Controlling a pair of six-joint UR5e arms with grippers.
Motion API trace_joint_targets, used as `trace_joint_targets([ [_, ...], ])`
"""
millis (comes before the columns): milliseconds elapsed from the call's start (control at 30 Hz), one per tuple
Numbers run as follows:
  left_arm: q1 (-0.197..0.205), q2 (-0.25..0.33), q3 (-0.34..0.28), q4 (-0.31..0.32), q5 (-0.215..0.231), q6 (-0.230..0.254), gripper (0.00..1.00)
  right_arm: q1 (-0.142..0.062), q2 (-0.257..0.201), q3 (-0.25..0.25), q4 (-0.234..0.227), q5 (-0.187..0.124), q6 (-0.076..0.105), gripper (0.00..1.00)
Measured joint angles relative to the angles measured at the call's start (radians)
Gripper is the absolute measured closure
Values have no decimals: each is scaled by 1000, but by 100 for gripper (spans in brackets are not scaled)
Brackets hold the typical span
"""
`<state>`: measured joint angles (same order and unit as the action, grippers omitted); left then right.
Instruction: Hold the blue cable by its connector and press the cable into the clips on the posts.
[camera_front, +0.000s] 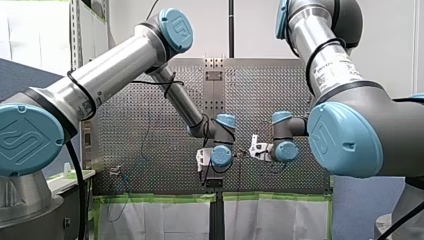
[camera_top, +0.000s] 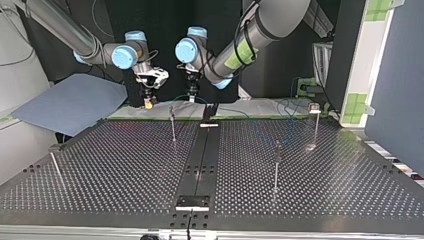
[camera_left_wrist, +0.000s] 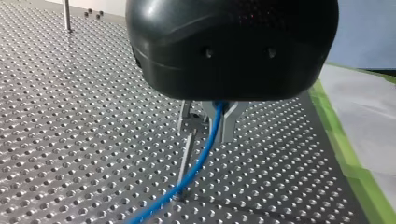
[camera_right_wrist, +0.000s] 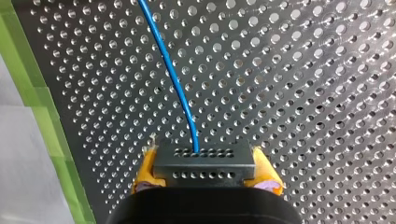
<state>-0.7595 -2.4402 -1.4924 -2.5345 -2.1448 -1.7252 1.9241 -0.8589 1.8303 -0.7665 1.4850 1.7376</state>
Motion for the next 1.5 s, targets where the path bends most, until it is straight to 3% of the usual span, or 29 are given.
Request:
trace_joint_targets([
  [300, -11, -4, 32, 1, -31, -20, 98, -46, 7, 5, -14, -82, -2, 100],
  [533, -12, -27, 34, 22, -28, -28, 98, -112, 12, 17, -16, -150, -40, 100],
  [833, -12, -61, 54, 25, 2, -31, 98, -194, 14, 4, -12, -239, -51, 100],
  [1033, -19, -98, 102, -12, 15, -32, 98, -199, 20, -6, -7, -277, -60, 100],
  [1167, -16, -107, 141, -23, 19, -33, 98, -191, 40, -19, 10, -297, -81, 100],
  [1500, -7, -108, 161, -26, 30, -38, 98, -183, 72, -59, 61, -306, -111, 100],
])
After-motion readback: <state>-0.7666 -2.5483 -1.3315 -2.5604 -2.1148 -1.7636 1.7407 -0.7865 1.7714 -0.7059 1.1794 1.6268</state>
